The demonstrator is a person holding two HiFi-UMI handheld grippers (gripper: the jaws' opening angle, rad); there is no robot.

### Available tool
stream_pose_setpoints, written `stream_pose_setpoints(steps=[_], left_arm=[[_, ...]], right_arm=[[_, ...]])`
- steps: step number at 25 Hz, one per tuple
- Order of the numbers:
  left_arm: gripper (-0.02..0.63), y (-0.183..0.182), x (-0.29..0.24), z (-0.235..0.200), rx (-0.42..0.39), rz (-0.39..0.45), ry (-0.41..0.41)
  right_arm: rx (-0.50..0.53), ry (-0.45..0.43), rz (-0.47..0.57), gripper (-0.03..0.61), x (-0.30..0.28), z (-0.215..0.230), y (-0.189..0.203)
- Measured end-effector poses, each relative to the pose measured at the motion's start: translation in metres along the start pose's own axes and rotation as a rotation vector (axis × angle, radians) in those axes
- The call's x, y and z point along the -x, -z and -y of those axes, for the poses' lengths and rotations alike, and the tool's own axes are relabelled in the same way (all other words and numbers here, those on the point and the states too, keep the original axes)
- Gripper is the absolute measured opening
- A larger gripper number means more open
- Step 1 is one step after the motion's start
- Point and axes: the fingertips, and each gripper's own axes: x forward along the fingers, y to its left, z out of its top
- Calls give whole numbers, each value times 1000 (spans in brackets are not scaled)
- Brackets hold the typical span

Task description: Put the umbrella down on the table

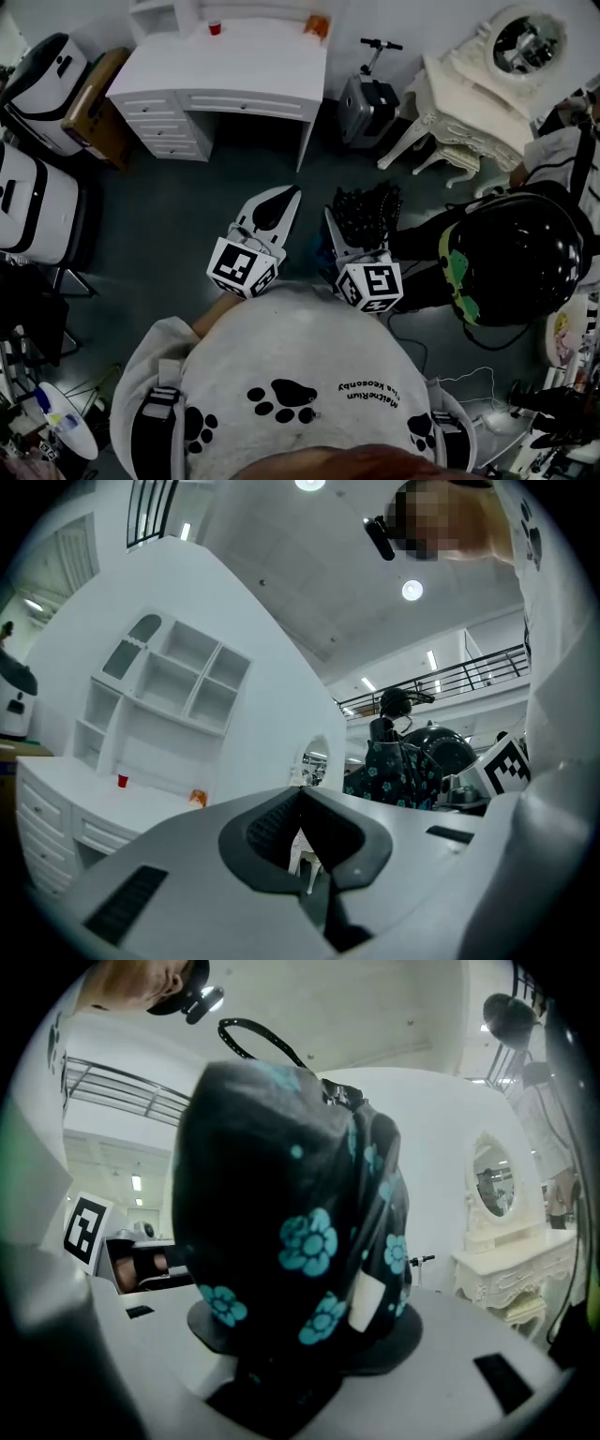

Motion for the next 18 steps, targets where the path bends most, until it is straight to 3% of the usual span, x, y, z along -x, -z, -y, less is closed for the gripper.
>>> stream_pose_setpoints(steps=[7,11,18], left_arm=[[17,4,-14,-25,44,24,-33],[17,17,-7,-43,38,-29,-69],[17,7,-30,-101,52,29,-129]], right_arm=[[-17,-24,-73,255,-34,13,16],[-31,-54,-83,255,-50,7,27],[-25,-98,-90,255,-115,8,23]])
